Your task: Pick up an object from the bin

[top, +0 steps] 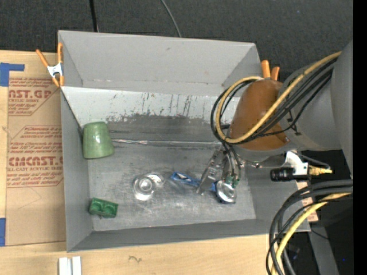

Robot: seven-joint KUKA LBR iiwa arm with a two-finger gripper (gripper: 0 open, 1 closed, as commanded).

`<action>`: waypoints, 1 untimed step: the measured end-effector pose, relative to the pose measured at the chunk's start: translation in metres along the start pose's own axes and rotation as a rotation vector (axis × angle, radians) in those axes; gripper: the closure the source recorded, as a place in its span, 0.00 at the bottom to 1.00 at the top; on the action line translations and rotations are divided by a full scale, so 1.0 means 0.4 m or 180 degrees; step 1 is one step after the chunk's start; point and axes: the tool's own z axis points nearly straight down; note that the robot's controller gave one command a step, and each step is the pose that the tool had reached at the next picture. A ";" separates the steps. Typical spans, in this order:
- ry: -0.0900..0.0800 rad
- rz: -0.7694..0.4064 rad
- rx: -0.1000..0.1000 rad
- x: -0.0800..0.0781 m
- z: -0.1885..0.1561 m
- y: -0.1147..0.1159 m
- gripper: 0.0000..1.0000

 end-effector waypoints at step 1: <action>-0.0013 -0.0005 -0.0004 -0.004 -0.193 0.004 1.00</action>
Offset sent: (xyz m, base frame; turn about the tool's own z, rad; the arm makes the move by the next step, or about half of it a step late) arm -0.0001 0.0000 0.0735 0.0000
